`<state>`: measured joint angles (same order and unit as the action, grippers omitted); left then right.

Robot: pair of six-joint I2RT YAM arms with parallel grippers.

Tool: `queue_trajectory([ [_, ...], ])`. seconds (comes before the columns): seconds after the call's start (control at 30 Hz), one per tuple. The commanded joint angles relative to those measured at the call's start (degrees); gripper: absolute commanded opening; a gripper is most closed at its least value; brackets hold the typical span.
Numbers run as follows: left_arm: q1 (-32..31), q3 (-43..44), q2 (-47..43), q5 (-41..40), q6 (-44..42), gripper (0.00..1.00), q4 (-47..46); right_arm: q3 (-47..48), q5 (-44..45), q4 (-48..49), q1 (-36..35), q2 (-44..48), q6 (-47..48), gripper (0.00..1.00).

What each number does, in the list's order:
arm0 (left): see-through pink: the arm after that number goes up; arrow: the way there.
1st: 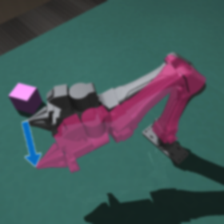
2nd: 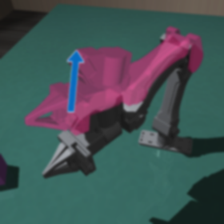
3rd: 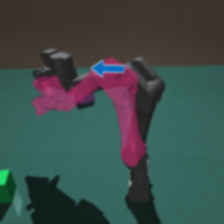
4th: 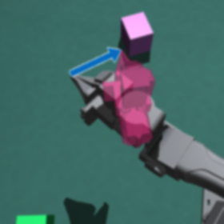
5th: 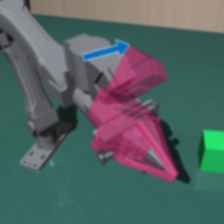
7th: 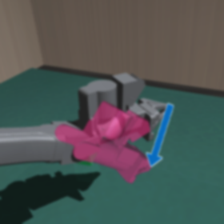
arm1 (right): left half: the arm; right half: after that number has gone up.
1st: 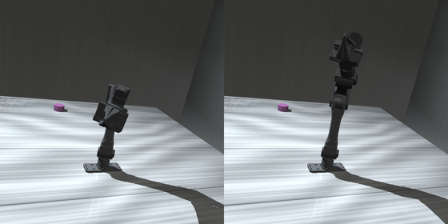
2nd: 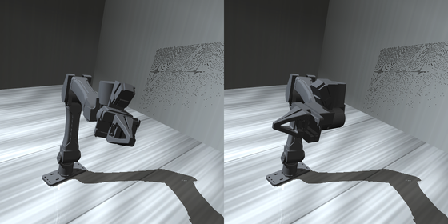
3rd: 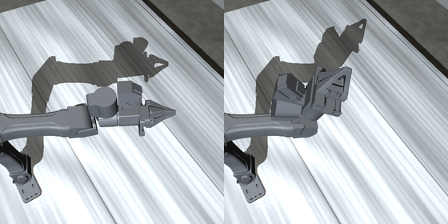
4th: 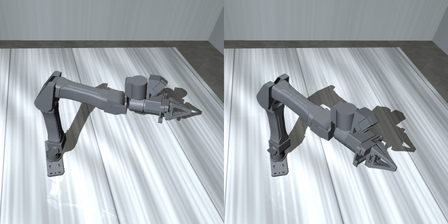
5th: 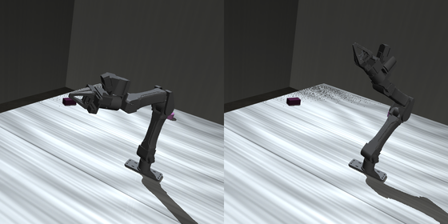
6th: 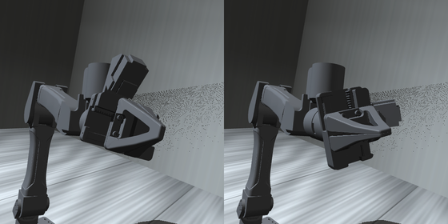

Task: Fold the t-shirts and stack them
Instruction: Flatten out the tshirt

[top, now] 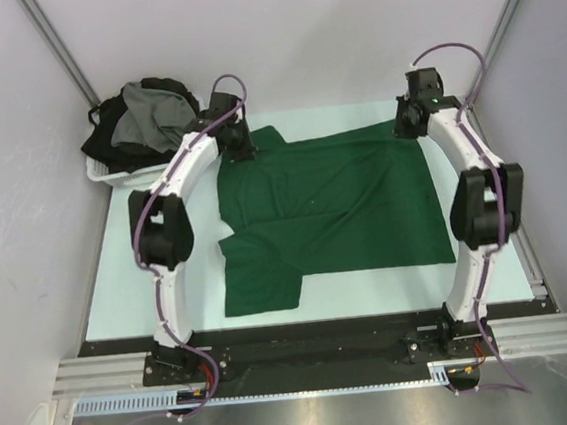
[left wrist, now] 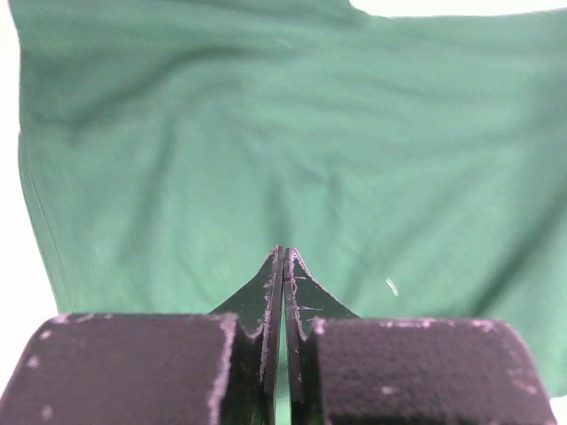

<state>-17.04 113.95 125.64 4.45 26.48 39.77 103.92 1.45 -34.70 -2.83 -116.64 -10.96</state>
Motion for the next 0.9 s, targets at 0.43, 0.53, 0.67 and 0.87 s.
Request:
queue_trajectory([
  [0.43,-8.89,-27.82,-34.23,-13.23,-2.31,0.40,5.85,-28.86,-11.03,2.62,-9.29,28.92,-4.42,0.44],
  [0.53,-8.89,-27.56,-37.83,-16.82,-1.78,0.51,6.55,-30.61,-12.78,2.88,-14.03,30.41,-5.03,0.44],
  [0.67,-8.89,-27.47,-41.44,-23.94,-1.96,0.58,9.88,-33.69,-14.11,4.38,-20.36,31.82,-7.14,0.45],
  [0.87,-8.71,-29.75,-45.93,-28.99,-2.04,0.69,10.95,-35.71,-12.01,3.94,-27.31,32.79,-8.29,0.43],
])
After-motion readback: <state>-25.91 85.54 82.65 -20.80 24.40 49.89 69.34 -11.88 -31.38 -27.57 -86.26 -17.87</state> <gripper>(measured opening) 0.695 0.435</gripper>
